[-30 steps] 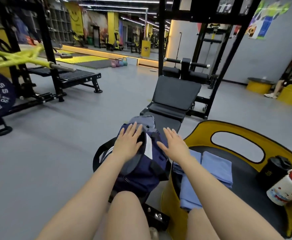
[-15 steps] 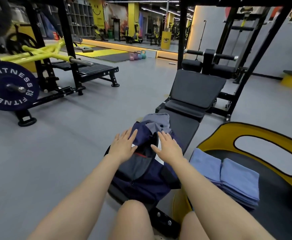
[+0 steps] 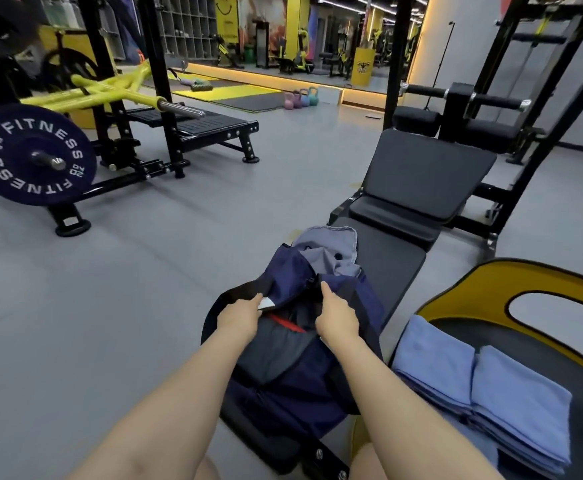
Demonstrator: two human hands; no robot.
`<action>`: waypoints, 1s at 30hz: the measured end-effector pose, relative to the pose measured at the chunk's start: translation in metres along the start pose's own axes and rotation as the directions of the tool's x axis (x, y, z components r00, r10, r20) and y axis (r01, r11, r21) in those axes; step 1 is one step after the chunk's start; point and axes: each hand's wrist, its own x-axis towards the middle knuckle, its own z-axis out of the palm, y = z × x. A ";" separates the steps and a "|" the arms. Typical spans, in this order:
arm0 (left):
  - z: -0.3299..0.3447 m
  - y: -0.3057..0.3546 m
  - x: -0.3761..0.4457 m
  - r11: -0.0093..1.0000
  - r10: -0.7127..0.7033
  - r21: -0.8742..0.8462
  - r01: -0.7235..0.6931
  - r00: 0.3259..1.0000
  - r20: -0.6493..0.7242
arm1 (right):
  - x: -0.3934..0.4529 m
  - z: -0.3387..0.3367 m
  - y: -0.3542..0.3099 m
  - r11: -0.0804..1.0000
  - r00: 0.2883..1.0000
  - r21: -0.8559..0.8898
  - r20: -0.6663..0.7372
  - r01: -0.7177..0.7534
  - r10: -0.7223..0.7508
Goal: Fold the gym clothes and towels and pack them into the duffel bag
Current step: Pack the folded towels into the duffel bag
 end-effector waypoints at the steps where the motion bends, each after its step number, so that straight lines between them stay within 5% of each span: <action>1: 0.001 0.000 -0.002 1.000 -0.008 0.012 0.008 1.000 -0.028 | 0.001 -0.001 0.002 1.000 1.000 0.009 -0.010 0.004 -0.004; 12: -0.008 0.008 -0.025 0.978 0.030 0.207 -0.010 0.995 -0.094 | -0.016 -0.047 0.022 0.996 0.997 0.072 -0.073 0.046 -0.041; 20: -0.023 0.029 -0.052 0.999 -0.040 -0.002 0.040 0.986 -0.161 | -0.022 -0.080 0.028 0.988 0.983 0.119 -0.165 0.096 -0.076; 30: 0.010 0.026 -0.048 1.000 0.013 0.016 -0.011 0.986 -0.167 | -0.013 -0.038 0.038 0.994 0.984 0.001 -0.141 0.112 -0.111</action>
